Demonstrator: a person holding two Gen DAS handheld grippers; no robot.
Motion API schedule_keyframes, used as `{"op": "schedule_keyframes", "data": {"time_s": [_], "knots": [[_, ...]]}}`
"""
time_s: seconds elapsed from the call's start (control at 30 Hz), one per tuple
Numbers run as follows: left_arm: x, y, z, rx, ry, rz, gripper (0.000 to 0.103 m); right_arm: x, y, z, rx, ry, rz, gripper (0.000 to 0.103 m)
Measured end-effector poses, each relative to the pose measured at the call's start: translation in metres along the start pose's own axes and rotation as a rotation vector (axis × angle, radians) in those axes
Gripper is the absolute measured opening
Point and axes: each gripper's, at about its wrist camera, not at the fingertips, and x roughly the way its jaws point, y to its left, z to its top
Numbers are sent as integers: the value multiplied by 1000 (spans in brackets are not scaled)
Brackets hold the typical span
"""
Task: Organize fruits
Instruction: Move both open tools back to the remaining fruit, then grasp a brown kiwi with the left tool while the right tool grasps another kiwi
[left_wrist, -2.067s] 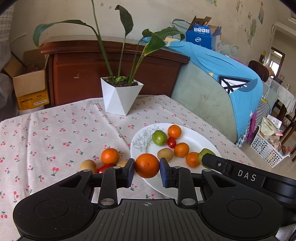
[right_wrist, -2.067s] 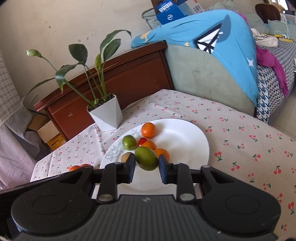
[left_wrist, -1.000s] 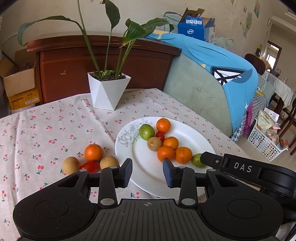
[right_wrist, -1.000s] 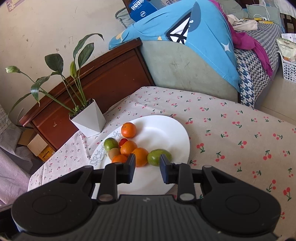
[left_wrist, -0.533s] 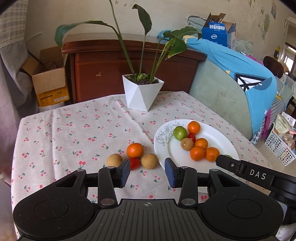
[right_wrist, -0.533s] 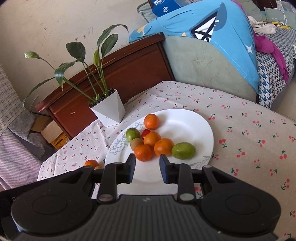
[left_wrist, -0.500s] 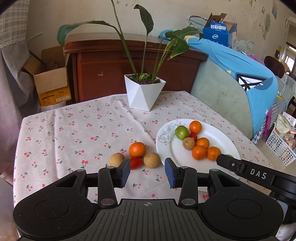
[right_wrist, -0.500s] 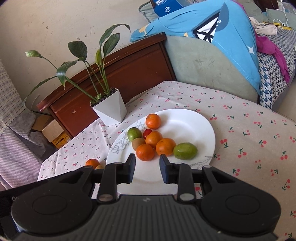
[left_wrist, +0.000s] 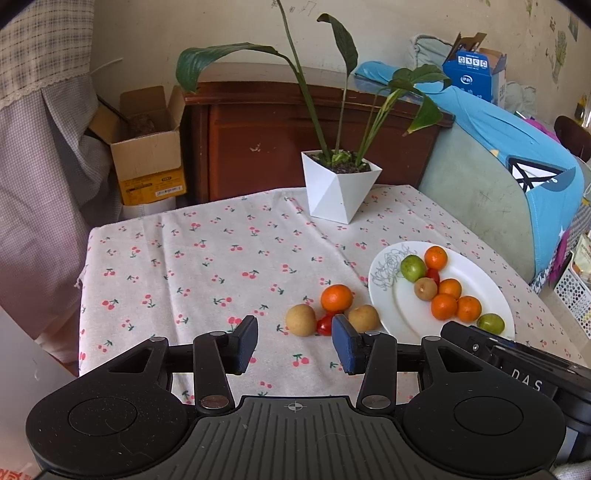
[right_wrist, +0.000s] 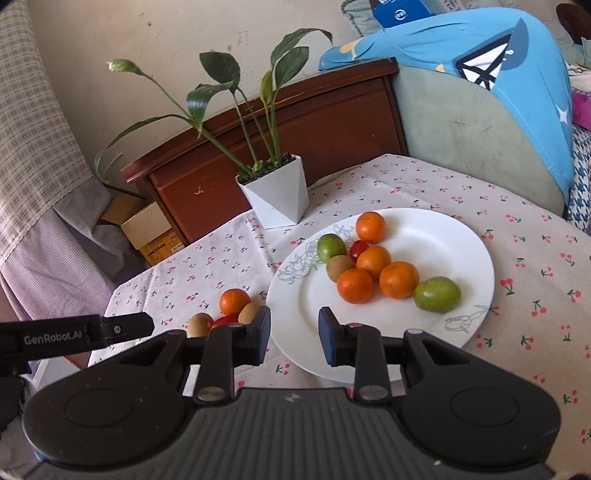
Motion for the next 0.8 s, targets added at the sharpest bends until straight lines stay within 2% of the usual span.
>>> {"op": "schedule_keyframes", "data": {"time_s": [0.23,0.63,0.8], "knots": [[23,12,-1,-69,2,-12,43,18,21,-6,-105,20,40,30],[55,21,-3,-121,16,-68,41,42,35,-7,-205,19,12,30],[63,24,-4,-138,22,-96,39,49,46,-10,-293,8,-9,30]]}}
